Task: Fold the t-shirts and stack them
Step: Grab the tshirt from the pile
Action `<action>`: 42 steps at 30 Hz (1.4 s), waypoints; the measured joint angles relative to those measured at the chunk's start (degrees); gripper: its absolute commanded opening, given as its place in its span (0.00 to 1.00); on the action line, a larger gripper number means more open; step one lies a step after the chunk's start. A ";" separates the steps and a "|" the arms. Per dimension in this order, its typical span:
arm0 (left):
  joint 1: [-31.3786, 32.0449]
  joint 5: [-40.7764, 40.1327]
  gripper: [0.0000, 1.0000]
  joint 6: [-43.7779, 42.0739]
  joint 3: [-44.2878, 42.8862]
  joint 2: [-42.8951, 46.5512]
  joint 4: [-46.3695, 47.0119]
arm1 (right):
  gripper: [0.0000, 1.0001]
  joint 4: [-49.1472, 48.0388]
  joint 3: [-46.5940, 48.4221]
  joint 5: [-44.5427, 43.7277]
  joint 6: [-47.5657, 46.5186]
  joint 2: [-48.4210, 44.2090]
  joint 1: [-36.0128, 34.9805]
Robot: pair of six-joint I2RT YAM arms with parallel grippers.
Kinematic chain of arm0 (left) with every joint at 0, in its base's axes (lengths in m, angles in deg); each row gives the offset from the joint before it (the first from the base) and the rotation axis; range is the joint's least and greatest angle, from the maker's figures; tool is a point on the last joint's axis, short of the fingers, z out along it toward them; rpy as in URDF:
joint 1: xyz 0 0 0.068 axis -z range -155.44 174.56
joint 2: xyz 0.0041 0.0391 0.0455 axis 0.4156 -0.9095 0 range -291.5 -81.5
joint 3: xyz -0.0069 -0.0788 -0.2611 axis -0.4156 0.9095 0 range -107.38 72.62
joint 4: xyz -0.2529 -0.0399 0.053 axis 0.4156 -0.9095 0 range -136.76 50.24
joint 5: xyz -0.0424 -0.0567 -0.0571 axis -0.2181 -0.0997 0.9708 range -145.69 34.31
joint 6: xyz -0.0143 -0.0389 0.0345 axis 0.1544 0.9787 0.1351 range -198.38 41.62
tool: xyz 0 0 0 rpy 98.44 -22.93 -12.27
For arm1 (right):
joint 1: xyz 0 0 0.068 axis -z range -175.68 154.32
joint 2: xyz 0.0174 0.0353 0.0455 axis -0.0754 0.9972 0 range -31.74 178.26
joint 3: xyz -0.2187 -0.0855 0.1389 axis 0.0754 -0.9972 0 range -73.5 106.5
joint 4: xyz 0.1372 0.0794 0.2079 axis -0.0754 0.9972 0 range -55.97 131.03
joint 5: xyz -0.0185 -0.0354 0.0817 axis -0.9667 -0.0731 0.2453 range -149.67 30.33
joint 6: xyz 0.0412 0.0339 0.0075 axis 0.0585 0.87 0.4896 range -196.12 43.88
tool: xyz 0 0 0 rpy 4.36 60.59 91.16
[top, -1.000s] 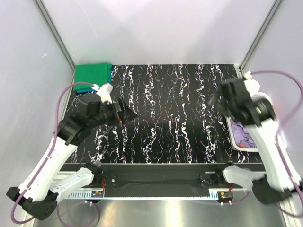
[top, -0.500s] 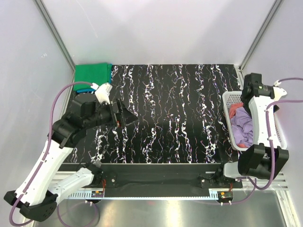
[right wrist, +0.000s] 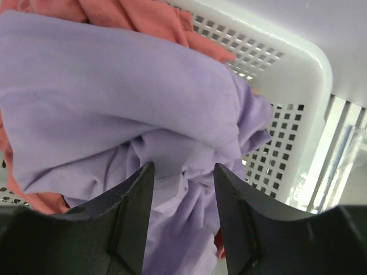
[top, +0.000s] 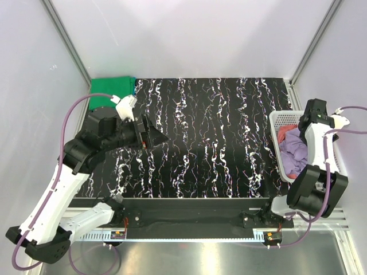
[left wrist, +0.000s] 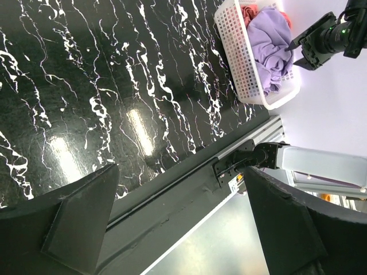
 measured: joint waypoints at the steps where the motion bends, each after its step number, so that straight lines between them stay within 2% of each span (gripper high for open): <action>1: 0.00 -0.07 0.96 0.04 0.26 0.22 0.04 | 0.56 -0.74 0.02 0.28 -0.59 0.52 0.22; 7: 0.00 -0.28 0.97 0.59 1.88 1.70 0.55 | 0.58 -3.96 -0.35 1.99 -1.84 2.40 0.61; 9: 0.00 -0.28 0.97 0.37 1.95 1.92 0.59 | 0.51 -5.57 -1.53 2.97 -1.79 2.32 0.61; 11: 0.00 -0.37 0.97 -0.26 1.95 2.08 0.52 | 0.41 -6.62 -3.28 3.61 -1.66 2.32 0.61; 14: 0.00 -0.57 0.96 -1.36 1.95 2.08 0.07 | 0.04 -7.41 -5.16 4.44 -2.71 2.32 0.63; 15: 0.00 -0.74 0.94 -1.62 1.95 2.08 -0.17 | 0.00 -7.50 -5.05 4.55 -3.13 2.29 0.63; 17: 0.00 -1.66 0.93 -1.79 1.95 2.10 -0.85 | 0.00 -6.23 -3.32 4.98 -3.54 2.05 0.63; 20: 0.00 -4.00 0.93 -1.81 1.95 2.10 -1.27 | 0.00 -1.88 6.05 8.61 -3.91 1.73 0.72; 23: -0.04 -6.29 0.93 -1.79 1.92 1.92 -0.46 | 0.00 4.48 27.34 18.86 -3.32 2.82 0.90; 26: -0.83 -7.78 0.94 -1.68 0.57 0.31 -0.02 | 0.00 8.44 56.89 34.53 0.09 8.44 0.68; 29: -2.25 -8.31 0.94 -1.40 -1.90 -2.67 0.66 | 0.00 6.95 75.14 49.53 7.98 11.23 -0.76; 31: -2.89 -8.72 0.94 -1.05 -2.34 -3.63 1.05 | 0.00 3.50 76.50 56.83 14.43 9.35 -3.34; 36: -3.85 -8.74 0.94 1.05 -2.25 -2.80 1.60 | 0.00 -10.88 63.89 70.07 29.20 2.60 -17.40; 42: -4.35 -7.37 0.93 2.05 1.29 0.55 5.92 | 0.00 -16.55 59.14 78.23 33.68 6.91 -29.14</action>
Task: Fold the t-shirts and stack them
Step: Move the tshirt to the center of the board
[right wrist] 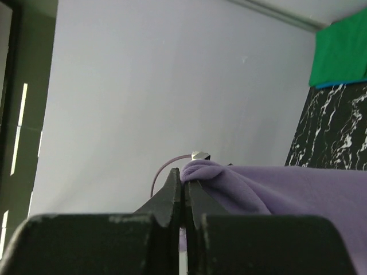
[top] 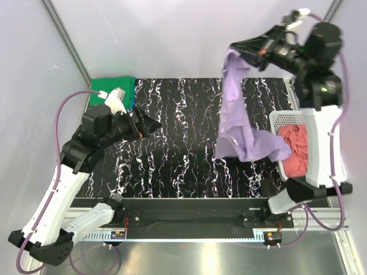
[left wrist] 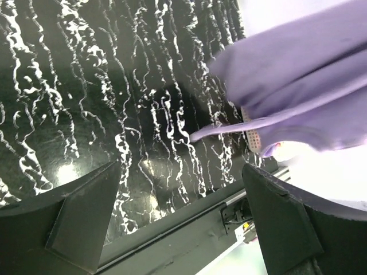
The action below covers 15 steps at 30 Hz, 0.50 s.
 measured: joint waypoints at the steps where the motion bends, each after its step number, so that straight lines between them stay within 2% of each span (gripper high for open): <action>1: -0.09 0.44 0.93 0.09 0.42 0.20 0.61 | 0.00 -0.70 0.11 0.96 0.28 1.44 -1.29; 6: -0.20 4.04 0.91 0.85 3.34 0.70 7.17 | 0.00 -1.57 1.66 2.25 -0.79 9.07 -6.19; 10: -0.20 4.26 0.90 2.56 6.43 0.83 8.02 | 0.00 -1.18 -9.27 -1.22 -6.34 9.53 -10.16; 13: -0.22 3.80 0.90 4.13 11.54 2.23 7.89 | 0.08 -2.97 -20.83 -4.07 -7.93 10.93 -14.14; 15: -0.24 3.32 0.90 5.05 14.97 3.13 7.39 | 0.19 -3.63 -23.69 -5.16 -8.13 14.91 -16.06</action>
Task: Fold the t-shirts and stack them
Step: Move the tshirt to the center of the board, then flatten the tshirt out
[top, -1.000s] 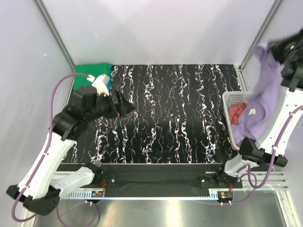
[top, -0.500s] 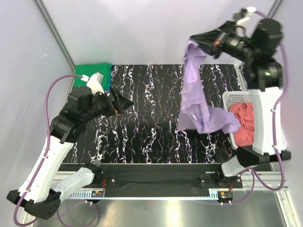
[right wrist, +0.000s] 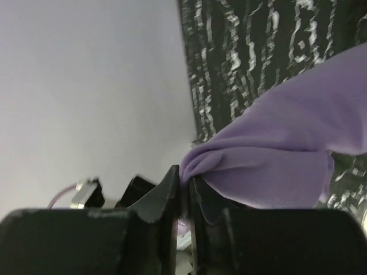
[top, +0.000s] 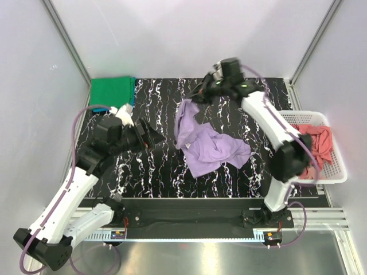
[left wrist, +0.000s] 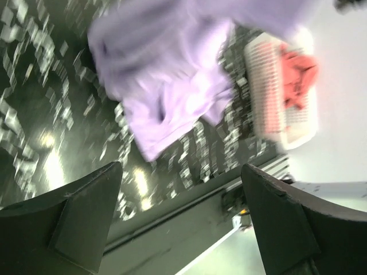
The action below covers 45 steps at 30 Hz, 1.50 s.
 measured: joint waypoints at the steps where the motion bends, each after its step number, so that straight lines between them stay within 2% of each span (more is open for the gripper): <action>1: 0.00 -0.20 0.90 0.42 1.81 0.39 -0.42 | 0.27 -0.11 0.44 -0.46 -0.46 3.02 -0.81; 2: 0.00 -0.46 0.90 0.74 3.43 0.61 -0.92 | 0.35 0.44 2.29 -1.11 -1.42 7.15 -1.64; 3: 0.00 -0.74 0.89 1.03 4.83 0.66 -1.38 | 0.54 1.73 5.77 -1.62 -2.73 11.72 -2.27; 5: 0.00 -1.16 0.87 1.64 6.88 0.35 -2.01 | 0.60 7.96 17.68 -3.63 -6.19 21.97 -3.28; 7: 0.02 -1.22 0.81 2.14 7.63 -0.87 -2.16 | 0.63 15.63 32.13 -7.21 -10.73 30.91 -3.78; 8: 0.09 -1.20 0.79 2.51 7.65 -1.84 -1.84 | 0.63 19.58 36.68 -9.29 -12.70 33.05 -3.80; 10: 0.83 -1.25 0.77 3.48 7.67 -4.28 0.00 | 0.63 26.01 38.69 -12.52 -15.50 32.65 -3.19; 12: 2.49 -1.20 0.76 4.37 7.67 -7.58 2.40 | 0.61 28.89 31.36 -15.32 -17.16 26.21 -1.31; 15: 7.32 -1.79 0.70 6.10 7.45 -14.49 7.02 | 0.57 27.78 9.81 -18.05 -17.16 9.64 4.98; 17: 10.93 -2.05 0.61 7.96 7.45 -19.41 10.75 | 0.56 27.91 -2.75 -20.13 -16.48 -1.36 11.04; 19: 13.79 -2.38 0.58 10.34 7.82 -23.74 15.65 | 0.56 28.76 -10.86 -22.58 -16.33 -9.49 15.69; 22: 16.83 -2.82 0.55 15.21 10.29 -29.38 26.77 | 0.56 29.03 -19.06 -23.58 -16.96 -17.09 16.02; 26: 18.47 -4.42 0.52 20.46 11.04 -38.10 36.65 | 0.55 29.24 -25.59 -23.41 -18.73 -19.28 14.51; 30: 21.49 -7.56 0.56 24.72 9.05 -45.16 39.08 | 0.54 29.77 -28.39 -23.87 -21.03 -19.58 14.71; 33: 23.74 -9.88 0.60 27.89 9.11 -46.64 39.52 | 0.52 29.90 -29.00 -23.91 -22.73 -20.74 14.86; 34: 24.37 -10.71 0.66 28.72 9.14 -46.75 39.63 | 0.52 29.79 -29.31 -23.96 -23.32 -21.38 14.93; 35: 24.87 -11.30 0.67 29.24 9.11 -46.75 39.78 | 0.52 29.77 -29.83 -24.00 -23.78 -22.14 14.97; 41: 25.31 -14.86 0.68 30.80 6.45 -49.00 38.03 | 0.52 28.72 -38.64 -24.13 -25.22 -25.94 17.09; 45: 25.27 -17.90 0.68 30.86 5.95 -49.03 36.33 | 0.52 28.68 -41.16 -24.50 -25.92 -25.90 17.70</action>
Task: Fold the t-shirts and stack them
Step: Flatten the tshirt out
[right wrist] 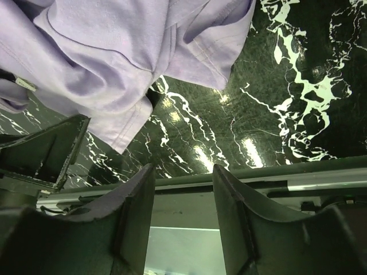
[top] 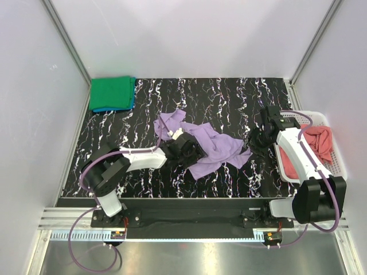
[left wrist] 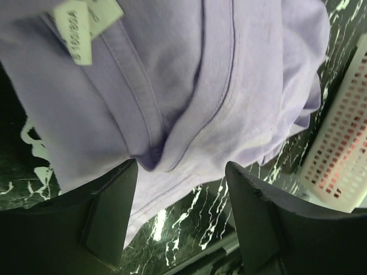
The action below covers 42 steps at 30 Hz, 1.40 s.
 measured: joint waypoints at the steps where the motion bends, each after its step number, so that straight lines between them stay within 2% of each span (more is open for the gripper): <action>1: 0.00 -0.44 0.68 0.00 -0.24 -0.07 -0.37 | 0.52 -0.07 -0.04 -0.09 -0.20 0.00 0.07; 6: 0.02 -1.57 0.66 0.66 -1.09 -0.94 -1.22 | 0.52 -0.55 -0.04 -1.05 -0.87 -0.07 0.35; 8: 0.02 -1.79 0.60 0.92 -1.09 -1.14 -1.20 | 0.52 -0.55 -0.07 -1.38 -1.05 -0.13 0.42; 11: 0.02 -2.01 0.45 1.07 -1.20 -1.16 -1.18 | 0.51 -0.61 -0.24 -1.79 -1.11 -0.42 0.46; 12: 0.02 -2.01 0.30 1.09 -1.36 -1.20 -1.22 | 0.50 -0.72 -0.50 -1.95 -1.09 -0.59 0.48; 16: 0.00 -1.66 0.00 1.27 -2.91 -1.57 -1.18 | 0.46 -1.51 -2.51 -2.54 -0.81 -0.92 1.11; 20: -0.55 -0.15 0.00 0.35 -5.09 -1.27 -2.51 | 0.44 -3.32 -4.90 -2.58 0.50 0.00 2.29; 23: -2.25 2.12 0.00 -1.53 -6.51 1.09 -6.23 | 0.45 -6.19 -5.03 -2.43 1.86 2.97 2.58; 29: -10.60 4.55 0.00 -7.72 -8.33 10.91 -15.96 | 0.52 -12.79 -5.14 -2.32 4.61 11.74 2.58; 34: -17.64 4.61 0.00 -13.40 -8.70 18.36 -22.60 | 0.55 -17.18 -7.43 -1.84 6.10 12.44 2.58; 42: -21.88 5.90 0.00 -18.71 -8.68 19.96 -28.52 | 0.56 -20.28 -8.70 -1.01 6.91 13.99 1.03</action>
